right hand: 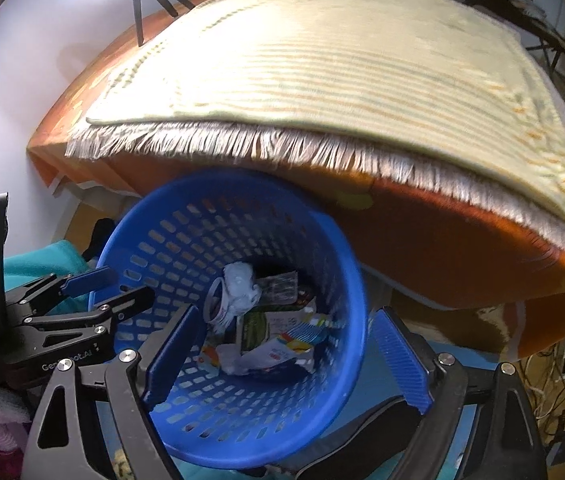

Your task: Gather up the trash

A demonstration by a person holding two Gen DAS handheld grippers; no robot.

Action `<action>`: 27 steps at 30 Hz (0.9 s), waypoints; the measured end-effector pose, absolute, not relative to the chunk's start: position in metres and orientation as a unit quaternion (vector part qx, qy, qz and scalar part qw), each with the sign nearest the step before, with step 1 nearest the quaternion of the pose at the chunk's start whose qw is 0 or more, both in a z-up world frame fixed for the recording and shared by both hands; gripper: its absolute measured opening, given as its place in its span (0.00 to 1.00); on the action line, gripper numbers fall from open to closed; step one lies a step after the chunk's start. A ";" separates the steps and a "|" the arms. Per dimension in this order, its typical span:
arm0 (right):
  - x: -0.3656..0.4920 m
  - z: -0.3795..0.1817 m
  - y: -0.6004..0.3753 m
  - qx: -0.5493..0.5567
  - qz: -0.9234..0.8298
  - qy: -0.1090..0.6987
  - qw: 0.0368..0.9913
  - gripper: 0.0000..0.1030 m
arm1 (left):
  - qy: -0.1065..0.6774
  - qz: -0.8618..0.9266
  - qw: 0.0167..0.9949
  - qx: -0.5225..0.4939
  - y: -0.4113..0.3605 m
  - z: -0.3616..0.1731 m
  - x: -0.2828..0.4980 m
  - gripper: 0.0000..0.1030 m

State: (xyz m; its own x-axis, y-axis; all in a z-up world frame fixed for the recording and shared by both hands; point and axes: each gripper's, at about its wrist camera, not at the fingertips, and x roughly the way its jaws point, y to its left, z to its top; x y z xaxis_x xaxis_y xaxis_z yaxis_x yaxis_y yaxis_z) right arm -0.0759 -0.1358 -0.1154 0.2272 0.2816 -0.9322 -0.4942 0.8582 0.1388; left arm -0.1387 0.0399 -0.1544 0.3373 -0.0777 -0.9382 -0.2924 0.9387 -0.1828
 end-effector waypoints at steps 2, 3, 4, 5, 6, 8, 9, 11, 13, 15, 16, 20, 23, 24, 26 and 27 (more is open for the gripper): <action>-0.076 -0.113 -0.135 -0.102 0.245 0.562 0.783 0.88 | 0.571 0.068 0.802 -0.161 0.040 -0.153 -0.139 0.68; -0.076 -0.112 -0.135 -0.104 0.244 0.560 0.785 0.88 | 0.570 0.069 0.803 -0.160 0.040 -0.152 -0.139 0.68; -0.076 -0.110 -0.134 -0.106 0.243 0.557 0.787 0.88 | 0.570 0.069 0.803 -0.160 0.040 -0.152 -0.139 0.68; -0.076 -0.109 -0.134 -0.109 0.241 0.552 0.791 0.88 | 0.569 0.069 0.803 -0.160 0.039 -0.151 -0.139 0.68; -0.077 -0.108 -0.134 -0.110 0.241 0.550 0.792 0.88 | 0.568 0.069 0.804 -0.160 0.039 -0.150 -0.139 0.68; -0.076 -0.105 -0.134 -0.110 0.242 0.544 0.796 0.88 | 0.566 0.070 0.806 -0.159 0.039 -0.147 -0.138 0.68; -0.076 -0.103 -0.135 -0.109 0.243 0.540 0.798 0.88 | 0.565 0.070 0.807 -0.158 0.039 -0.146 -0.139 0.68; -0.076 -0.099 -0.135 -0.105 0.245 0.535 0.802 0.88 | 0.563 0.068 0.809 -0.156 0.038 -0.143 -0.139 0.68; -0.076 -0.095 -0.136 -0.102 0.247 0.530 0.805 0.88 | 0.562 0.066 0.810 -0.153 0.036 -0.138 -0.138 0.68; -0.076 -0.088 -0.137 -0.099 0.249 0.524 0.809 0.88 | 0.558 0.063 0.813 -0.152 0.035 -0.132 -0.137 0.68; -0.076 -0.085 -0.138 -0.097 0.249 0.520 0.811 0.88 | 0.556 0.062 0.815 -0.150 0.034 -0.128 -0.137 0.68; -0.072 -0.066 -0.141 -0.085 0.250 0.504 0.822 0.88 | 0.540 0.058 0.829 -0.136 0.031 -0.106 -0.132 0.68; -0.068 -0.051 -0.144 -0.077 0.250 0.492 0.830 0.88 | 0.525 0.055 0.840 -0.126 0.032 -0.086 -0.126 0.68; -0.066 -0.046 -0.144 -0.074 0.251 0.488 0.833 0.88 | 0.518 0.054 0.845 -0.122 0.032 -0.078 -0.123 0.68; -0.064 -0.035 -0.146 -0.074 0.252 0.477 0.839 0.88 | 0.510 0.052 0.851 -0.116 0.034 -0.067 -0.119 0.71; -0.063 -0.029 -0.146 -0.076 0.251 0.470 0.843 0.88 | 0.503 0.051 0.855 -0.112 0.034 -0.060 -0.117 0.76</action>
